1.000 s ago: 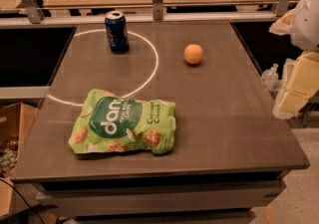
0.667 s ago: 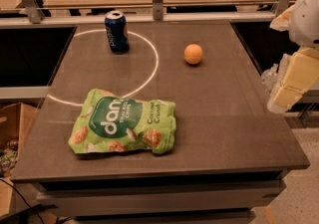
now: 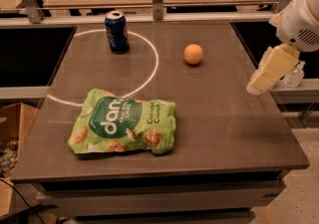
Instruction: Move orange near green rice chip bag
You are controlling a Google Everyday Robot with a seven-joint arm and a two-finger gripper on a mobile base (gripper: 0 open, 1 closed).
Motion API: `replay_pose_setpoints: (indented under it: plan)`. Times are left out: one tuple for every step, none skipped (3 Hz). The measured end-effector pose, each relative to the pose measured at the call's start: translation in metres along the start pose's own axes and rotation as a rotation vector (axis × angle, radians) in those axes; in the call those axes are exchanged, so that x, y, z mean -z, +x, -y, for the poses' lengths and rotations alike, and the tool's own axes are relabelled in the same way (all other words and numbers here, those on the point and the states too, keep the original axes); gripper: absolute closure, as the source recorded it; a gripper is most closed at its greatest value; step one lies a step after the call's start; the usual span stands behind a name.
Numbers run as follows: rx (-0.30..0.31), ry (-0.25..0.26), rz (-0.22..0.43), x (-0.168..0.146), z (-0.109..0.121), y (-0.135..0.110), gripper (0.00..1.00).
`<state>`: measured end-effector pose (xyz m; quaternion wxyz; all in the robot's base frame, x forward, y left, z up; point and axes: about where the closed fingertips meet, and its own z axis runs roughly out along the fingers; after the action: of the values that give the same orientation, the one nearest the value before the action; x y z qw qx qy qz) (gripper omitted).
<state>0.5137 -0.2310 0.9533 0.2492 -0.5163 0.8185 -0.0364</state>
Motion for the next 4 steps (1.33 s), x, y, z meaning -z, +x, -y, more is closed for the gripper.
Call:
replay_pose_setpoints:
  plan:
    - [-0.075, 0.016, 0.111, -0.022, 0.031, 0.008, 0.00]
    - [-0.139, -0.036, 0.256, -0.042, 0.051, 0.009, 0.00]
    - [-0.180, -0.094, 0.370, -0.066, 0.058, 0.001, 0.00]
    - [-0.180, -0.095, 0.370, -0.066, 0.057, 0.001, 0.00]
